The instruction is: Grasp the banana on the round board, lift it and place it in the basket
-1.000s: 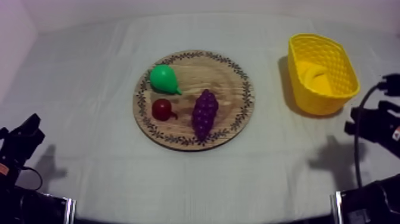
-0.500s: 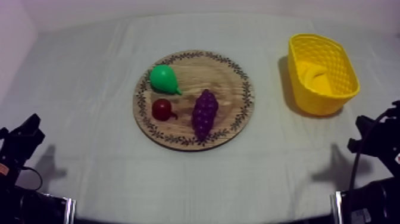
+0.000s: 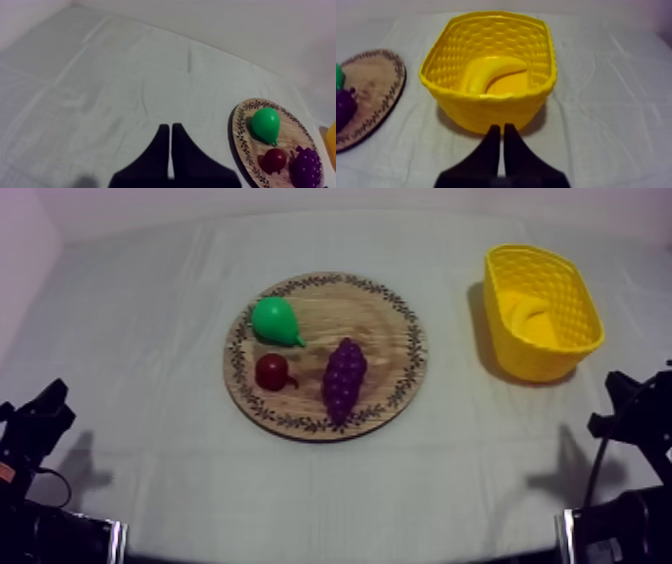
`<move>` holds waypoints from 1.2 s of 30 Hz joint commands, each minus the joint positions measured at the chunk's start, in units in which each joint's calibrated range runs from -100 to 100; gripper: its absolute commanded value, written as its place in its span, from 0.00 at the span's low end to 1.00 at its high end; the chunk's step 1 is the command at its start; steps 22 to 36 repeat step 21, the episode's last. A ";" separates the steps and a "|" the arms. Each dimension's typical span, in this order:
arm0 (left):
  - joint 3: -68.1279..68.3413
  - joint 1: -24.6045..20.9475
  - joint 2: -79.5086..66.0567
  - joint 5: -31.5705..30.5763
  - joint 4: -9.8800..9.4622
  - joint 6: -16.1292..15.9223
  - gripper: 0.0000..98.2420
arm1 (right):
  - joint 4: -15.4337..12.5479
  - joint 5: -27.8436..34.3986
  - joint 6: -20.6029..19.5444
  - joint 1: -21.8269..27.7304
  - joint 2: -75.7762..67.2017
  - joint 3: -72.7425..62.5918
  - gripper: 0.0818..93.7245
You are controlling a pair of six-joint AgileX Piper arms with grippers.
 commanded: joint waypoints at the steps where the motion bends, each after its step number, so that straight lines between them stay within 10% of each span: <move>1: 0.03 -0.01 -0.03 -0.02 -0.01 -0.01 0.00 | 0.03 -0.38 3.37 0.03 -0.03 0.10 0.00; 36: 0.03 -0.01 -0.03 -0.02 -0.01 -0.01 0.00 | 0.03 -0.52 4.25 0.05 -0.03 0.13 0.00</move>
